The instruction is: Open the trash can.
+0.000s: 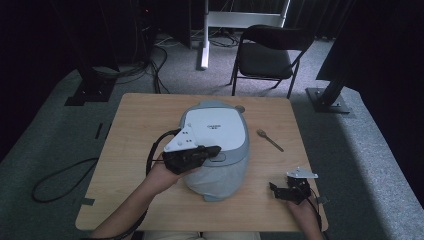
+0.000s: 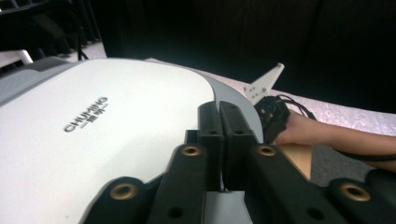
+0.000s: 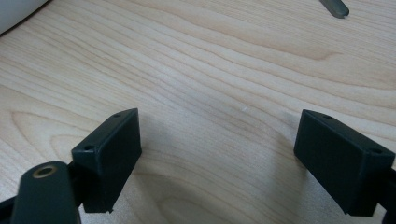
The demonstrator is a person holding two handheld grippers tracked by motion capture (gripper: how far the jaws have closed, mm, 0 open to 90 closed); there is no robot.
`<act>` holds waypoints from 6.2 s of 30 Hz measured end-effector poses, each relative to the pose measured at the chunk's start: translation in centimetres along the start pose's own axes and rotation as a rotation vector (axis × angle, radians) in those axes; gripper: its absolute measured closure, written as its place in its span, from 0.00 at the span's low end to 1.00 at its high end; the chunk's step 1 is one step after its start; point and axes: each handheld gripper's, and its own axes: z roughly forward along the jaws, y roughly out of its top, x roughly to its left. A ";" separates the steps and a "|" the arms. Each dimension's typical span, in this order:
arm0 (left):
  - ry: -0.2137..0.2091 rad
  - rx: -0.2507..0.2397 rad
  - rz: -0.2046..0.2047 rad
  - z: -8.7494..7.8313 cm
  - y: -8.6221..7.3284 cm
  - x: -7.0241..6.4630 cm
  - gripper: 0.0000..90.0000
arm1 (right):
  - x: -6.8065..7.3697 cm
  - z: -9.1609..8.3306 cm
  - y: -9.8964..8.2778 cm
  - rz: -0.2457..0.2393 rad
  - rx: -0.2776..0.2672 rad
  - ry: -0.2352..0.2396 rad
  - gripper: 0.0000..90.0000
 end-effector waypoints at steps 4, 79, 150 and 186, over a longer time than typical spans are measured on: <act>-0.031 0.024 -0.021 0.1 -0.1 0.2 1.00 | 0.0 0.0 0.0 0.002 0.000 -0.001 0.16; 0.257 -0.065 -0.139 -3.5 -2.6 3.4 0.01 | 0.0 0.0 0.0 0.000 -0.001 -0.004 0.16; 0.591 0.154 -0.455 -7.3 -21.9 10.3 0.01 | -1.4 -0.2 0.5 0.091 -0.023 -0.036 0.16; 0.624 0.304 -0.524 -5.6 -26.2 11.6 0.01 | -4.0 3.9 8.0 0.092 -0.086 0.018 0.18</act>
